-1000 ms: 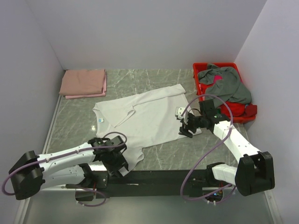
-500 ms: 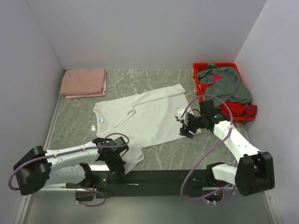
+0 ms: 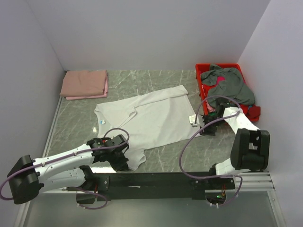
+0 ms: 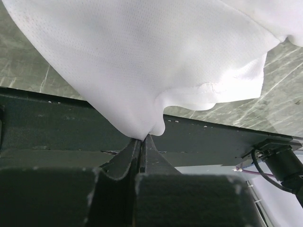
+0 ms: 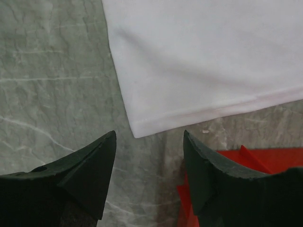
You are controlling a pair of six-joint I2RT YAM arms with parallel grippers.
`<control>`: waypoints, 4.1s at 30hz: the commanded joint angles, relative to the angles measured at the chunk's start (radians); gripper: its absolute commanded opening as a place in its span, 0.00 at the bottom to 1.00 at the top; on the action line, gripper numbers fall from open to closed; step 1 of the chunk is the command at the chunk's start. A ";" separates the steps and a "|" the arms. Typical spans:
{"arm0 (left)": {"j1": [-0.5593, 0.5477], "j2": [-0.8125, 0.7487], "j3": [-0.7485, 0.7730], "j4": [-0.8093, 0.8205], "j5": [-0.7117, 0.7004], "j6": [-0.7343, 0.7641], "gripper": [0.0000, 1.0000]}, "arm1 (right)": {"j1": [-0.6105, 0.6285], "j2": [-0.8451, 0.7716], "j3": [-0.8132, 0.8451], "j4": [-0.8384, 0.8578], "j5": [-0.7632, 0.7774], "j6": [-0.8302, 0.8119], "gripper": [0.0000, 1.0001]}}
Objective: Fold and stack the t-shirts
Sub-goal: Fold the tshirt
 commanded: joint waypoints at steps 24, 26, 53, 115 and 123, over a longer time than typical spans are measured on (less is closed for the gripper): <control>0.085 -0.082 0.099 -0.098 -0.060 0.084 0.00 | -0.036 0.182 0.025 -0.002 0.019 -0.124 0.36; 0.107 -0.090 0.113 -0.109 -0.065 0.101 0.00 | -0.036 0.172 0.005 0.028 0.031 -0.116 0.32; 0.696 0.042 0.504 -0.075 -0.032 0.562 0.00 | 0.036 0.081 0.057 0.185 0.140 0.282 0.04; 0.885 0.278 0.547 0.075 0.057 0.705 0.00 | 0.196 0.270 0.333 0.314 0.317 0.787 0.00; 0.885 0.358 0.604 0.080 0.034 0.736 0.00 | 0.204 0.328 0.385 0.326 0.357 0.815 0.00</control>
